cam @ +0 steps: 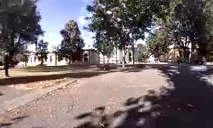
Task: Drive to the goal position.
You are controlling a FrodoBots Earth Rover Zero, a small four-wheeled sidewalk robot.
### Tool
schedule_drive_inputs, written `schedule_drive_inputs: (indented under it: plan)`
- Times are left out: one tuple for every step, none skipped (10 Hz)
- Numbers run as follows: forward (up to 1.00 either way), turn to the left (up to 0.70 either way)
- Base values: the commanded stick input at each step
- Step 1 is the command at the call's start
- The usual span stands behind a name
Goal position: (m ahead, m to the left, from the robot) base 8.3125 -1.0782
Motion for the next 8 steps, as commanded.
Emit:
schedule_drive_inputs:
  plan:
    - [0.7,0.0]
    - [0.7,0.0]
    - [0.7,0.0]
    - [0.7,0.0]
    - [0.7,0.0]
    - [0.7,0.0]
    - [0.7,0.0]
    - [0.7,0.0]
